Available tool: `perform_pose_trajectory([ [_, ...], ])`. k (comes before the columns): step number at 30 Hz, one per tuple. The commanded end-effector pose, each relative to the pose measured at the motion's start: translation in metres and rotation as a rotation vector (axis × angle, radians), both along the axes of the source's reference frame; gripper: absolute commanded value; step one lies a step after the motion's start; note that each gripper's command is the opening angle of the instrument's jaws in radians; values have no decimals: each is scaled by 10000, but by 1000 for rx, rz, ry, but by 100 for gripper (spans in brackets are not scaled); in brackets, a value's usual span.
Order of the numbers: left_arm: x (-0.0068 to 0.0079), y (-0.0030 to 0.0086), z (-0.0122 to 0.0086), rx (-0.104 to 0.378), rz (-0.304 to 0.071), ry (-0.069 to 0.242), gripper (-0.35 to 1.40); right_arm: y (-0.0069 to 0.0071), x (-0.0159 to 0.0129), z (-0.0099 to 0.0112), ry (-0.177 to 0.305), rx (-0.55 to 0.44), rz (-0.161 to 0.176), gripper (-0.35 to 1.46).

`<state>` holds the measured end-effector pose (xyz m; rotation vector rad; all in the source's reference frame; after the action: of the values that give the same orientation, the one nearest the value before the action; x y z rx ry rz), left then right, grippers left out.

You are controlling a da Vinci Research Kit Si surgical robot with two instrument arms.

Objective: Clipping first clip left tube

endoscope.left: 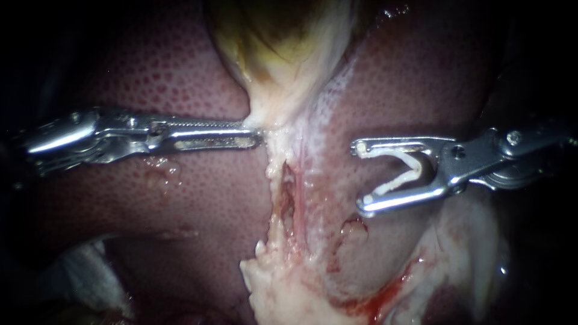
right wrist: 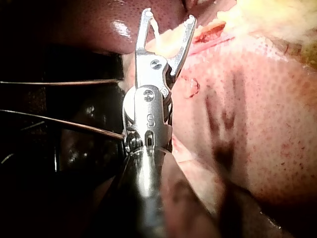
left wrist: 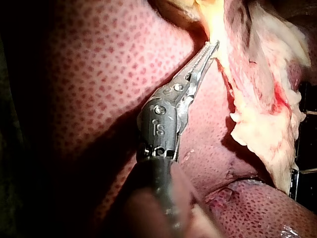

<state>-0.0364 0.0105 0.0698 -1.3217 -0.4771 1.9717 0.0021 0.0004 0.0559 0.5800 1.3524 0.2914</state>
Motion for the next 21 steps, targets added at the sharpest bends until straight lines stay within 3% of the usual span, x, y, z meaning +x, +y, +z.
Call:
perform_pose_trajectory([
  [1, 1, 0, -1, 0, 0, 0, -35, 0, 0, 0, 0, 0, 0, 51],
  [4, 3, 0, -1, 0, 2, -1, -35, 0, 0, 0, 0, 0, 0, 51],
  [9, 20, 4, -11, 5, 7, -6, -35, 0, 0, 0, 0, 0, 0, 51],
  [12, 36, 13, -23, 9, -4, 1, -35, 0, 0, 0, 0, 0, 0, 52],
  [17, 65, 35, -54, 1, -57, -21, -35, 0, 0, 1, 0, 0, 0, 52],
  [21, 82, 45, -75, -27, -79, -33, -35, -1, 0, 1, -1, -1, 0, 52],
])
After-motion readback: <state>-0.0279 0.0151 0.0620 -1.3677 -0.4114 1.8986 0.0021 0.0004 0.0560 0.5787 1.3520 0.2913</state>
